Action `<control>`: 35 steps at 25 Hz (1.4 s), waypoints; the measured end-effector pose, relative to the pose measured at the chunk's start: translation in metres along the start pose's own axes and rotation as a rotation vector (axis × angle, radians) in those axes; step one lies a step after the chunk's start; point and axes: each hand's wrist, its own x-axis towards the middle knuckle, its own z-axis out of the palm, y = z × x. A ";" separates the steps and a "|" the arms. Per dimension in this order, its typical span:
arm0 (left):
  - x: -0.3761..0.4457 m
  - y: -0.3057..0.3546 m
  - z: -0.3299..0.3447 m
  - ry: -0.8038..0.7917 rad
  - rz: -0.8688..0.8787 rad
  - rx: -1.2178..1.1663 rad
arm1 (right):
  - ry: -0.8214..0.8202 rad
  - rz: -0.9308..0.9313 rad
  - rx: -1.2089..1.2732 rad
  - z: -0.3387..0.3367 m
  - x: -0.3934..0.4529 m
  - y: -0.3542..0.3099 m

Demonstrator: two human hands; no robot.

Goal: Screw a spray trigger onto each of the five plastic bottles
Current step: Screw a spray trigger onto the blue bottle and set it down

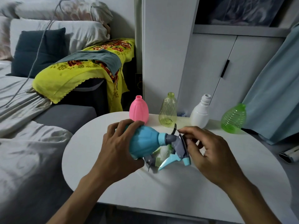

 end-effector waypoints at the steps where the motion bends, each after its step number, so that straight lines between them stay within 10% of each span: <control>1: -0.001 -0.002 0.001 -0.035 0.008 0.010 | -0.050 -0.068 -0.145 -0.005 0.000 0.002; 9: -0.006 -0.004 0.001 -0.134 0.063 -0.031 | -0.178 -0.167 -0.407 -0.008 -0.002 -0.002; 19: -0.009 0.014 0.010 0.065 0.037 0.004 | 0.028 0.254 0.376 0.012 -0.001 -0.004; 27: 0.001 0.033 0.006 -0.513 -0.204 -0.829 | -0.106 0.338 1.232 0.029 0.006 -0.006; 35: -0.006 0.042 0.015 -0.186 -0.131 -0.559 | 0.126 0.369 1.101 0.038 0.005 -0.014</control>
